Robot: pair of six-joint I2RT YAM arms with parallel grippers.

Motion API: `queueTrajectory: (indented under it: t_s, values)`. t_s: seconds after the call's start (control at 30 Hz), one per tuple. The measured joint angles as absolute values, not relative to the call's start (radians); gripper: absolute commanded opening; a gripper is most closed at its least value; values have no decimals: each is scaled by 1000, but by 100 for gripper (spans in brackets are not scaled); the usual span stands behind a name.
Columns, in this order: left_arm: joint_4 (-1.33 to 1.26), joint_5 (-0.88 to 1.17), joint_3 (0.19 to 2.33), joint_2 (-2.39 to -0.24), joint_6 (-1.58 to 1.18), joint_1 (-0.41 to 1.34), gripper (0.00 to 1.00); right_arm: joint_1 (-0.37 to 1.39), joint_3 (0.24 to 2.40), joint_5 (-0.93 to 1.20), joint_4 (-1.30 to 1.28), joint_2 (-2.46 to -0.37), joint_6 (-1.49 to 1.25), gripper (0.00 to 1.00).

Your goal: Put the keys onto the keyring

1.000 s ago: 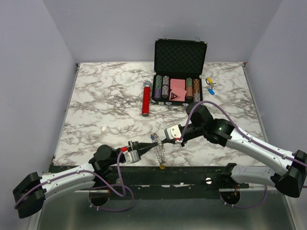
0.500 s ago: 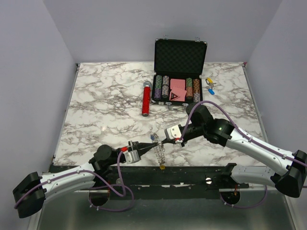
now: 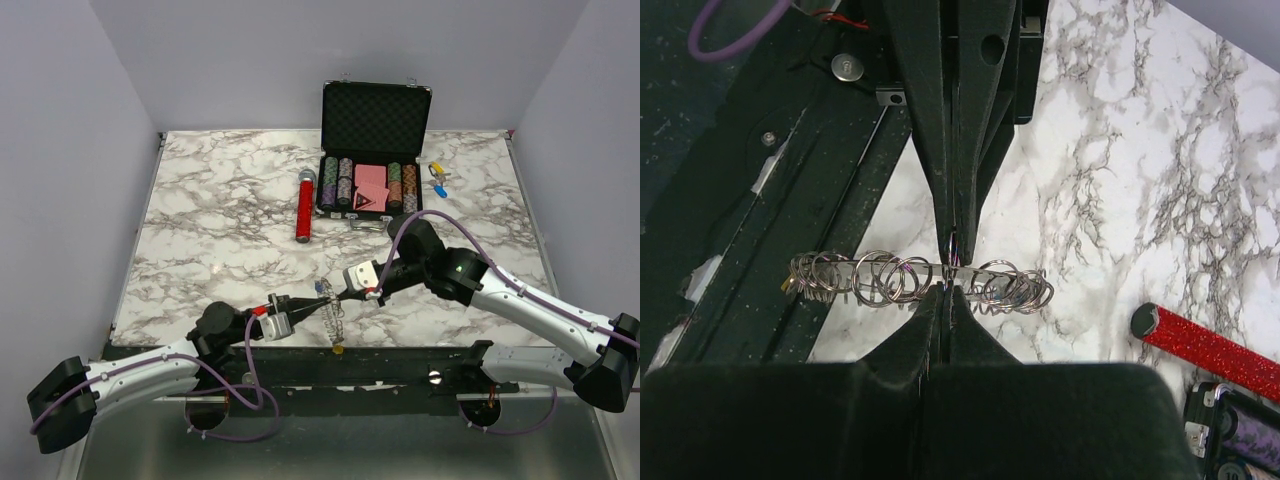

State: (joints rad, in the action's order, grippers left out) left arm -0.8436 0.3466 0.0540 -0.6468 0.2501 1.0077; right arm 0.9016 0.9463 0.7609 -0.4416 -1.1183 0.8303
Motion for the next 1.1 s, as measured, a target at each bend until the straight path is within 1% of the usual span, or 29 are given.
queueTrajectory:
  t_s: [1.1]
  values:
    - [-852, 352, 54, -657, 242, 1008, 0, 902, 939, 773, -434, -1119, 810, 0]
